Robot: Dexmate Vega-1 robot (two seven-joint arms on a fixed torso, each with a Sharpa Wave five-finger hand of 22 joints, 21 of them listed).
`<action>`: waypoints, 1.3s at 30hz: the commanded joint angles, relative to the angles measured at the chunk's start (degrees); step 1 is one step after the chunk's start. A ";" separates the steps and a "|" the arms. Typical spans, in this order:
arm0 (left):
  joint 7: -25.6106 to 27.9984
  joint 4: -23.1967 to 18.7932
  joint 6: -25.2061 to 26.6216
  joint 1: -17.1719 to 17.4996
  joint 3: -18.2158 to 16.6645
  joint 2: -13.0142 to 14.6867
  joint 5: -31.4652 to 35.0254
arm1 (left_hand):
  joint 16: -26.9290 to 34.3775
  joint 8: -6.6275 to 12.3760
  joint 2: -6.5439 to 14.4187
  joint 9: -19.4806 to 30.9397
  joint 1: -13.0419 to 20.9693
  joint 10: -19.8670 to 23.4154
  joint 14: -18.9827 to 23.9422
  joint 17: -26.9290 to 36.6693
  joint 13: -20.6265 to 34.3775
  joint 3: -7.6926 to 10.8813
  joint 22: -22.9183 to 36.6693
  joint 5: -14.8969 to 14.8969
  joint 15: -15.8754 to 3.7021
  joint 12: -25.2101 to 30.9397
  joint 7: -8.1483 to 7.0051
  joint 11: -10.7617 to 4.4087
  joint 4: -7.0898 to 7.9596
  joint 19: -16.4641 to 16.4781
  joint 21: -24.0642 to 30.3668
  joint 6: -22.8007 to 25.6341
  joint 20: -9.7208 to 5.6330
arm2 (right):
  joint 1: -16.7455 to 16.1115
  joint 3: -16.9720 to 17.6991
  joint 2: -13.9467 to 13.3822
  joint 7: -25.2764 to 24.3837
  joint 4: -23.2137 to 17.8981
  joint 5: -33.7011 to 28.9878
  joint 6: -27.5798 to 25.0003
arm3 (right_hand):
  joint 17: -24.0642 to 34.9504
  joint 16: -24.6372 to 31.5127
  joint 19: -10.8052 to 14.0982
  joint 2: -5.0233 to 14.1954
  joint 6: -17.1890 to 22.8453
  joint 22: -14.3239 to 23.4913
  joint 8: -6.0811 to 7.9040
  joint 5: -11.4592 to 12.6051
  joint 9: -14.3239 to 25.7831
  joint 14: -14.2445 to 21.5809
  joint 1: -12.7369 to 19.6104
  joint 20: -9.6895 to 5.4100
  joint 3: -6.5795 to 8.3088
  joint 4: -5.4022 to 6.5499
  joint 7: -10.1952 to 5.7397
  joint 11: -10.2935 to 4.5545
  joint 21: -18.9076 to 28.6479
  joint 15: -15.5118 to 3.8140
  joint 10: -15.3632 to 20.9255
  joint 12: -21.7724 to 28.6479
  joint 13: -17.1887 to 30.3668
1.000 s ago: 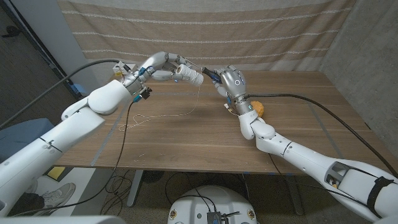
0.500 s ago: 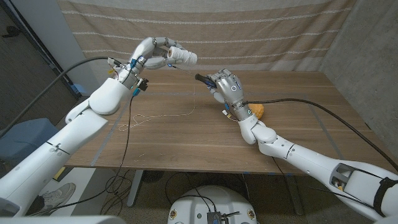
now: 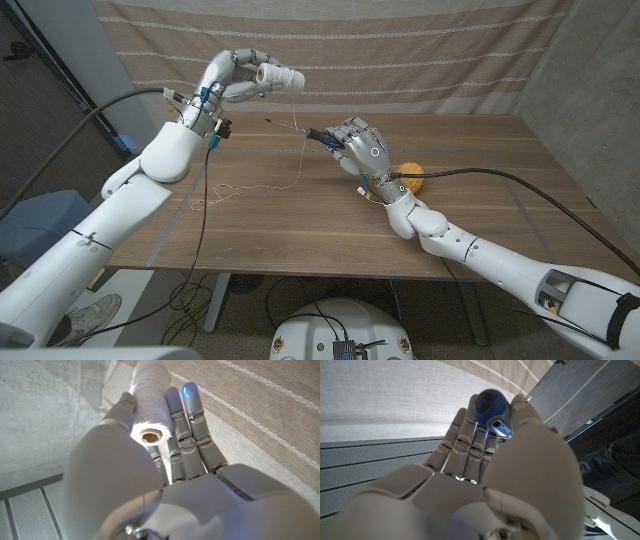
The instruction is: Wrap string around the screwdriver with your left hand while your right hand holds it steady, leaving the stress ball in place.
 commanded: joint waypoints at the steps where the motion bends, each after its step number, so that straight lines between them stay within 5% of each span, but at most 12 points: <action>1: 3.11 -1.20 6.16 1.62 -2.25 0.45 1.64 | -0.35 -0.14 7.11 8.48 6.40 8.32 9.84 0.23 10.83 3.86 -0.07 -0.04 -11.25 1.25 4.50 -8.14 2.61 -0.24 0.50 5.38 -5.94 | -7.19 12.23 4.33 -1.14 -0.73 -6.71 8.47 | 0.12 -0.21 -0.46 5.88 12.80 0.05 -0.12 0.51 0.24 3.30 6.91 -9.13 -0.30 0.09 -11.73 -6.16 0.54 -8.49 5.75 -0.22 0.22; 10: 4.12 -2.56 11.69 4.92 -4.93 2.24 2.30 | -0.60 -0.32 7.09 8.66 6.29 8.37 9.90 0.40 11.00 3.89 -0.09 -0.11 -11.24 1.15 4.46 -8.23 2.64 -0.36 0.61 5.41 -5.92 | -11.66 22.78 10.93 -1.14 -0.26 -10.85 15.30 | 0.16 -0.53 -0.72 5.97 12.71 0.05 -0.33 0.57 0.25 3.45 6.91 -9.13 -0.64 0.29 -11.96 -6.20 0.94 -8.42 5.88 -0.41 0.34; 16: 3.41 -2.52 12.61 6.21 -5.22 2.82 1.45 | -0.75 -0.46 7.11 8.78 6.27 8.42 9.98 0.53 10.95 3.94 -0.10 -0.14 -11.24 1.00 4.37 -8.24 2.63 -0.43 0.69 5.41 -5.94 | -12.21 25.96 13.82 -1.14 0.51 -11.70 17.22 | 0.23 -0.66 -0.86 6.08 12.67 0.05 -0.46 0.60 0.27 3.68 6.91 -9.14 -0.87 0.43 -11.91 -6.14 1.25 -8.43 5.93 -0.65 0.30; 28: -1.30 -2.61 12.59 5.96 -3.74 6.28 0.22 | -1.03 -0.70 7.08 8.92 6.26 8.53 10.17 0.80 11.08 4.04 -0.11 -0.22 -11.23 0.82 4.52 -8.21 2.57 -0.57 0.85 5.65 -5.95 | -9.08 21.30 11.86 -1.14 1.94 -0.79 12.14 | 0.39 -0.87 -1.07 6.20 12.74 0.03 -0.61 0.66 0.31 4.07 7.03 -9.14 -1.25 0.55 -11.67 -5.77 1.81 -8.40 6.11 -0.90 0.47; 39: -5.12 -3.59 12.43 4.51 -1.82 9.31 -0.04 | -1.28 -0.88 7.06 9.08 6.22 8.65 10.21 0.97 11.18 4.10 -0.11 -0.26 -11.24 0.71 4.27 -8.25 2.56 -0.66 0.96 5.71 -5.93 | -6.83 20.60 12.43 -1.14 5.12 2.02 10.08 | 0.57 -1.01 -1.24 6.20 12.91 0.00 -0.70 0.73 0.33 4.34 7.15 -9.16 -1.61 0.61 -11.42 -5.61 2.28 -8.40 6.42 -1.06 0.62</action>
